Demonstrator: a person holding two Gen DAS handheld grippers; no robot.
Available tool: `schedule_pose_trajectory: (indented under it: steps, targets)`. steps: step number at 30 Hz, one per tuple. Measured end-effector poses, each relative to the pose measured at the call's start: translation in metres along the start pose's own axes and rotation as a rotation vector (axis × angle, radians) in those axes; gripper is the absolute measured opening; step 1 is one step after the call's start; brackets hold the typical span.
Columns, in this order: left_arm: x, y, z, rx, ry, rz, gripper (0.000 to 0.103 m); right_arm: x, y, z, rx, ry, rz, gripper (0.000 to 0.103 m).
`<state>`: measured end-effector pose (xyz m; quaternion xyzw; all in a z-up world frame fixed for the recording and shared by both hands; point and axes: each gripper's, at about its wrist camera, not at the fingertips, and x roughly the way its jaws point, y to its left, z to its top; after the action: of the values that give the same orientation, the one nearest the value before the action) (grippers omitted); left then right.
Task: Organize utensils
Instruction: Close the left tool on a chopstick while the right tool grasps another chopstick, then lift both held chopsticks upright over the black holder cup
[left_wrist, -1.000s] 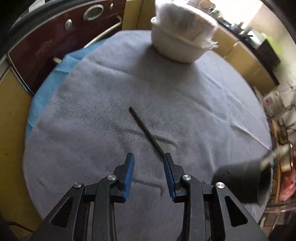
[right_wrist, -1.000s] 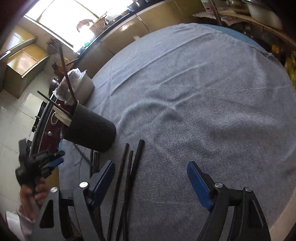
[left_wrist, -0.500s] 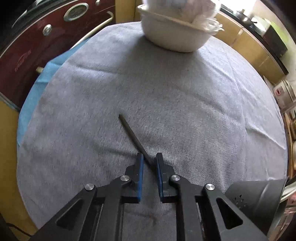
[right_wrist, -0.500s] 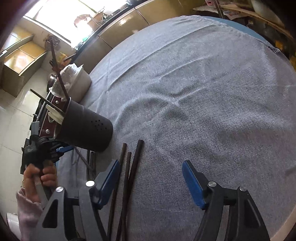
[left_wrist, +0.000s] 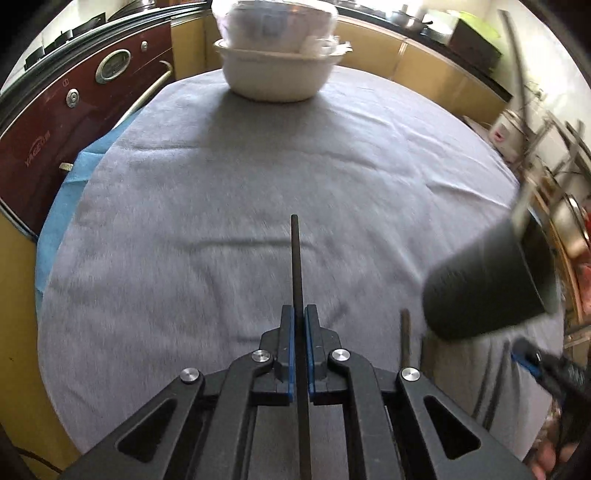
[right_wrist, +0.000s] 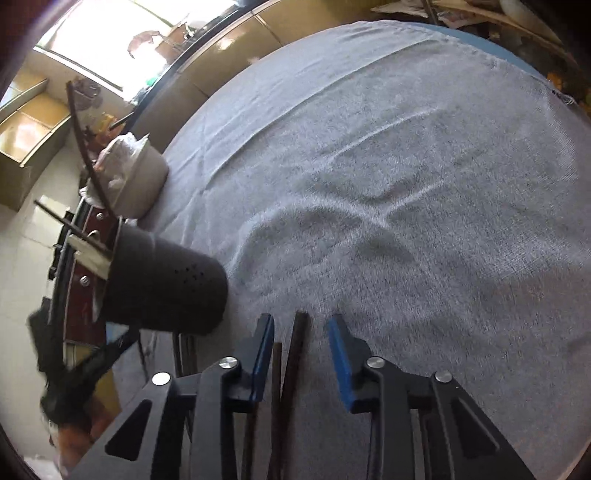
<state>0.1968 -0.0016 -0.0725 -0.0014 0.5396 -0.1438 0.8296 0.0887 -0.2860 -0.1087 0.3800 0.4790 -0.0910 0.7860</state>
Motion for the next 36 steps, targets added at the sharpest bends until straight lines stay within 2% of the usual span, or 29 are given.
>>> schedule_pose_trajectory:
  steps: [2,4,7,9,11,19,20,26,28,36]
  targets:
    - [-0.003,-0.002,-0.008,0.004,0.004,-0.016,0.005,0.002,0.007,0.0,-0.015,0.0,-0.033,0.032]
    - [0.001,0.004,-0.003,-0.001,0.017,-0.023,0.005,0.004,0.016,-0.002,-0.056,-0.01,-0.106,0.024]
    - [-0.003,0.011,-0.003,-0.016,0.018,-0.03,0.005,0.007,0.03,-0.004,-0.115,-0.022,-0.201,0.021]
    - [-0.007,0.017,0.0,-0.03,0.013,-0.033,0.005,0.009,0.038,-0.008,-0.164,-0.032,-0.254,0.015]
    - [-0.008,0.021,0.005,-0.043,0.026,-0.058,0.005,0.009,0.043,-0.012,-0.217,-0.048,-0.272,0.011]
    - [0.026,0.016,0.02,-0.064,0.088,-0.007,0.005,-0.008,0.017,-0.017,-0.179,-0.063,-0.178,0.009]
    - [0.027,0.013,0.022,-0.056,0.063,-0.002,0.005,-0.01,0.015,-0.02,-0.164,-0.063,-0.165,0.009]
    - [0.031,0.01,0.027,-0.057,0.029,0.001,0.005,-0.036,-0.007,-0.014,-0.092,-0.111,-0.032,0.008]
    - [0.018,0.01,0.02,-0.051,-0.01,0.009,0.005,-0.049,-0.01,-0.013,-0.089,-0.143,0.007,0.008]
    - [-0.077,-0.01,-0.009,0.0,-0.253,-0.09,0.005,-0.108,0.012,-0.018,-0.161,-0.315,0.172,0.007]
